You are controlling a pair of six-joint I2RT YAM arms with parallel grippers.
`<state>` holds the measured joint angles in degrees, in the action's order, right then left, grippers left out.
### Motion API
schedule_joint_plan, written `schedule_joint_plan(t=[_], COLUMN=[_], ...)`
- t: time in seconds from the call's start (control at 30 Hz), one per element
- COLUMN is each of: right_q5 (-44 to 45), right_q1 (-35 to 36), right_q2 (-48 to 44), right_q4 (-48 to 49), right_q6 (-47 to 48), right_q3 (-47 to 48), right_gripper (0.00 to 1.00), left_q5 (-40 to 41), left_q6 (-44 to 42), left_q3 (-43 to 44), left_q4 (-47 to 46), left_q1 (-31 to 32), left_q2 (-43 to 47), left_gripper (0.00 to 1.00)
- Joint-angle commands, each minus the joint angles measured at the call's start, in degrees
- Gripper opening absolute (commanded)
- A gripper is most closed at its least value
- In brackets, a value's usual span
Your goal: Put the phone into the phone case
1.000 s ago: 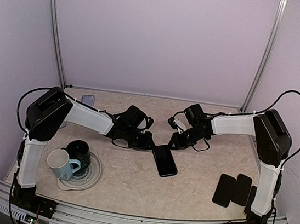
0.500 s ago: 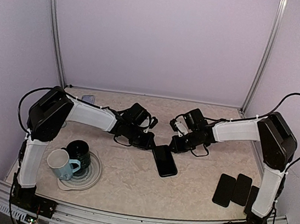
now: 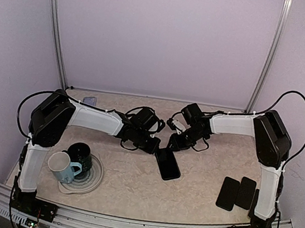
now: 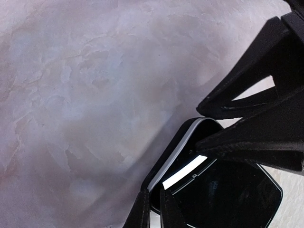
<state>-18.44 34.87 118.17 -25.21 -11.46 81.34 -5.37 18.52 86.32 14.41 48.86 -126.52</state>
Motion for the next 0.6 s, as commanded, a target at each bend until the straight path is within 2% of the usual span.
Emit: schedule_joint_plan(t=[0.0, 0.13, 0.23, 0.3, 0.37, 0.47, 0.57], right_q5=[-5.50, -7.61, -7.29, -6.61, -5.38, -5.26, -7.77], right_q1=[-1.72, -2.49, -3.02, -3.14, -3.14, -3.14, -3.14], right_q2=[2.97, 4.14, 4.09, 4.90, 6.53, 8.50, 9.11], right_q4=[-0.78, -0.78, 0.33, 0.51, 0.47, 0.21, 0.63], right_q6=[1.00, 0.91, 0.44, 0.90, 1.92, 3.31, 4.90], right_q3=[5.05, 7.83, 8.00, 8.49, 9.11, 9.85, 9.62], right_gripper=[0.30, 0.30, 0.38, 0.44, 0.46, 0.33, 0.19], left_q5=[-3.15, -0.44, 3.22, 4.81, 5.15, 6.76, 6.20], left_q6=[-1.74, 0.41, 1.65, 1.75, 1.73, 3.12, 4.94], left_q3=[-7.72, -7.65, -5.00, -2.83, -1.32, -2.32, -7.50], left_q4=[11.17, 4.42, 0.65, -0.85, -2.01, -4.18, -7.31], left_q1=[3.96, 3.62, 3.46, 3.22, 3.02, 2.22, 1.05], left_q2=[-8.13, -2.48, 1.52, 2.94, 4.19, 6.91, 10.98], left_gripper=[0.08, 0.10, 0.18, 0.27, 0.32, 0.36, 0.36])
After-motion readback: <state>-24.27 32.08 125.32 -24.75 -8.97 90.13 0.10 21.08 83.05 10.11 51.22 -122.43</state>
